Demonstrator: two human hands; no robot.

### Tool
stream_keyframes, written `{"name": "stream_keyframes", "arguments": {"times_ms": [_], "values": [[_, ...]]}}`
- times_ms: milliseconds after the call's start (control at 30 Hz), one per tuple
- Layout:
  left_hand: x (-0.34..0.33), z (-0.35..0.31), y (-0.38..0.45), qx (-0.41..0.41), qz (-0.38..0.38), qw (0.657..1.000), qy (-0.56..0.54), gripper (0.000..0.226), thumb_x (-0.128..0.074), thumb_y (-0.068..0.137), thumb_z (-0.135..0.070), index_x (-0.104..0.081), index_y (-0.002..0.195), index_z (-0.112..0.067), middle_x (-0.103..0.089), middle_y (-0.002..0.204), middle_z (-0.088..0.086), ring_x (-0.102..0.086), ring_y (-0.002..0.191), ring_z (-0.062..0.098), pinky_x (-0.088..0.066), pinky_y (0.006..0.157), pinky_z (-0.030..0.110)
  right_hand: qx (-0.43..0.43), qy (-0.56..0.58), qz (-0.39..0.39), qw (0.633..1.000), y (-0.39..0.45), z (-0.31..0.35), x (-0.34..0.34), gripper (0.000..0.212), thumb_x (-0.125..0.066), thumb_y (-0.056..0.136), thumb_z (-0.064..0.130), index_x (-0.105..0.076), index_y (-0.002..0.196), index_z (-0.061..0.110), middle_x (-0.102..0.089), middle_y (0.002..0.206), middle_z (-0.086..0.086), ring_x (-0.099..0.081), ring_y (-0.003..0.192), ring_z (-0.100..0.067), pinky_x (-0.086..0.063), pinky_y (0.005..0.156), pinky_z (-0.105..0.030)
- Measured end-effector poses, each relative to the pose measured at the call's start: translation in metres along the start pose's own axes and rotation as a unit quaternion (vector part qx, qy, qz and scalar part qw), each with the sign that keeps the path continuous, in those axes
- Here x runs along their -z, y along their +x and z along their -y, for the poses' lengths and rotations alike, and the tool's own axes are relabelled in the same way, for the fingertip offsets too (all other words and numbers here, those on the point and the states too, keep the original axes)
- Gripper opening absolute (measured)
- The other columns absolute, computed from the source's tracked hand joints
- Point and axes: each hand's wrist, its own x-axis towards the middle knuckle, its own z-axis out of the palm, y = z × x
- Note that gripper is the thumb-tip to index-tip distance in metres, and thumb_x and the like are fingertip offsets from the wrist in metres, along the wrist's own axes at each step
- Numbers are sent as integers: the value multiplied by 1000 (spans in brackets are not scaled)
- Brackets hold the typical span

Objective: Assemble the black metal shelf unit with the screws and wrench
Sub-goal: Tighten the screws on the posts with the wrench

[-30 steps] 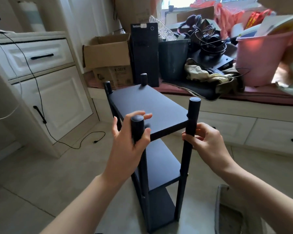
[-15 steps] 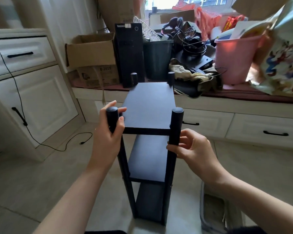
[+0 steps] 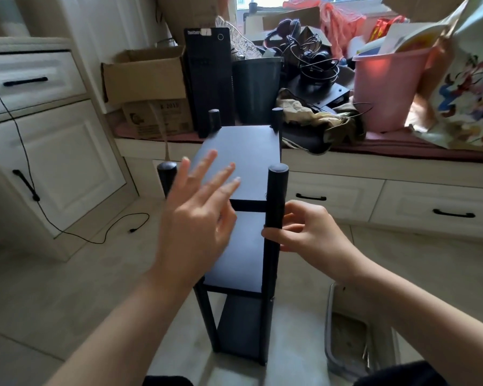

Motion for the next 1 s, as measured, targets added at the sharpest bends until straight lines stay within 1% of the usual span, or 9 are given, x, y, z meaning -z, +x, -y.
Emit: {"name": "stream_keyframes", "arguments": {"times_ms": [133, 233, 400, 600, 700, 800, 900, 933, 1000], "values": [[-10, -11, 3, -42, 72, 996, 16, 40, -54, 90, -16, -68, 126, -2, -65, 133, 10, -52, 135, 29, -37, 114, 56, 17, 14, 27, 999, -3, 0, 4, 22, -75, 82, 6, -71, 94, 23, -75, 92, -2, -74, 85, -15, -60, 84, -39], [-15, -12, 9, -44, 89, 994, 49, 38, -56, 96, -26, -70, 123, -4, -67, 130, 8, -57, 129, 28, -44, 109, 56, 27, 28, 39, 998, -6, -4, 7, 19, -70, 87, 6, -71, 97, 22, -75, 95, 0, -74, 87, -12, -59, 79, -30], [-17, -11, 16, -60, 92, 992, 60, 39, -58, 95, -32, -72, 121, -6, -69, 125, 7, -65, 119, 26, -56, 96, 48, 45, 37, 37, 998, -8, -6, 10, 24, -60, 95, 9, -72, 98, 30, -76, 98, 0, -72, 93, -9, -61, 80, -36], [-13, -15, 18, -60, 99, 993, 38, 44, -57, 94, -35, -72, 119, -2, -70, 122, 11, -67, 114, 33, -57, 93, 50, 46, 27, 52, 997, -3, -11, 14, 21, -64, 94, 19, -72, 96, 37, -76, 93, 11, -72, 93, -5, -61, 78, -31], [-9, -14, 17, -55, 117, 991, 15, 42, -60, 95, -31, -69, 124, -1, -68, 126, 12, -65, 118, 33, -55, 96, 51, 42, 18, 45, 998, 1, -13, 15, 14, -67, 91, 23, -73, 91, 36, -77, 90, 11, -72, 89, -4, -58, 81, -28], [-7, -19, 14, -18, 130, 991, -18, 49, -58, 92, -35, -66, 128, -4, -65, 131, 10, -61, 125, 30, -50, 104, 47, 37, 26, 31, 998, 3, -16, 13, 4, -71, 89, 28, -73, 90, 31, -77, 87, 8, -72, 87, -7, -60, 81, -34], [-10, -30, 14, 31, 110, 993, -16, 55, -54, 91, -47, -70, 124, -6, -68, 126, 9, -63, 122, 27, -46, 104, 42, 33, 52, 33, 998, 2, -17, 12, 22, -70, 80, 43, -72, 93, 25, -76, 86, 7, -72, 88, -8, -61, 78, -33], [-13, -33, 14, 45, 102, 994, -14, 55, -56, 90, -50, -71, 122, -6, -69, 125, 9, -64, 121, 26, -47, 104, 42, 32, 57, 36, 997, 1, -17, 12, 22, -71, 79, 42, -72, 93, 24, -76, 85, 7, -72, 88, -8, -61, 78, -32], [-16, -37, 14, 60, 86, 994, -12, 54, -62, 88, -50, -73, 118, -6, -71, 121, 9, -66, 118, 26, -49, 102, 43, 41, 55, 40, 997, -1, -18, 12, 9, -74, 86, 24, -71, 94, 22, -76, 88, 2, -73, 88, -10, -60, 80, -29]]}}
